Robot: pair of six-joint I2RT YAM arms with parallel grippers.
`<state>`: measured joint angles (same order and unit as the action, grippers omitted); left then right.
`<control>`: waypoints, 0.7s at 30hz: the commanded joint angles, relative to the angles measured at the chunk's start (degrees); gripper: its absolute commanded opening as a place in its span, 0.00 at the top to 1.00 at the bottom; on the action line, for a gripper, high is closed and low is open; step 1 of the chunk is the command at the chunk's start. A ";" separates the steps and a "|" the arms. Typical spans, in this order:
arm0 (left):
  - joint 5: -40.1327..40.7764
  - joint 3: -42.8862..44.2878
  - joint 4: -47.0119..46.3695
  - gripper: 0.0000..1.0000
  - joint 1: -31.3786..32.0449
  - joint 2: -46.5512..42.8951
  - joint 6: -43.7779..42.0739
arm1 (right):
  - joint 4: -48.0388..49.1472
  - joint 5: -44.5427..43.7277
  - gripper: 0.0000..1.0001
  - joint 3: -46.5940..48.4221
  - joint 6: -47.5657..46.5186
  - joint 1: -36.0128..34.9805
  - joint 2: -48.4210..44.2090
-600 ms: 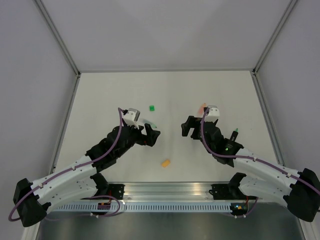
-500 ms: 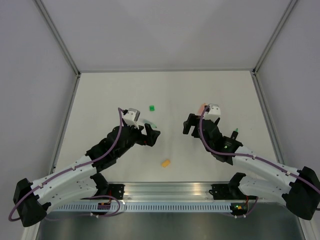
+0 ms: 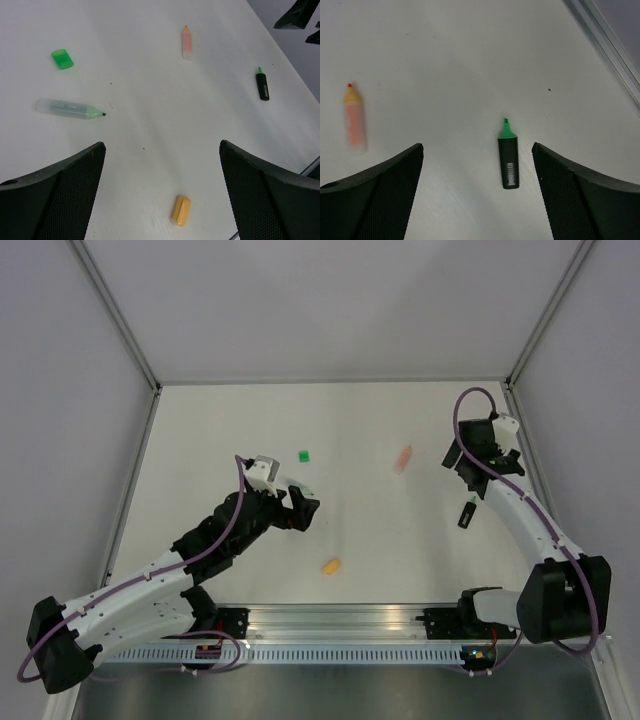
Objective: Insert the pens into the pen caps
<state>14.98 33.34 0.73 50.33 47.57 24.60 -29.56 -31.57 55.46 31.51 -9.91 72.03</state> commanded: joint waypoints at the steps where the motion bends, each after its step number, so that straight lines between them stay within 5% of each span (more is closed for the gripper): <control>1: 2.24 -0.30 -1.61 0.00 0.04 -0.37 -1.48 | -6.91 11.68 0.05 0.09 -6.10 7.87 5.20; 8: 4.88 -0.65 -1.61 0.00 0.04 -0.99 -2.10 | -6.56 12.59 0.18 -5.53 -3.83 16.58 10.15; 21: 5.85 -0.82 -1.17 0.00 0.04 -1.96 -2.28 | 0.64 19.88 0.26 -10.90 -5.23 16.77 13.48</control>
<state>19.11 33.34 0.75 50.33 46.24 24.08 -31.99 -14.22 44.66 27.14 6.76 83.88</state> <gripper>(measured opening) 0.994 0.745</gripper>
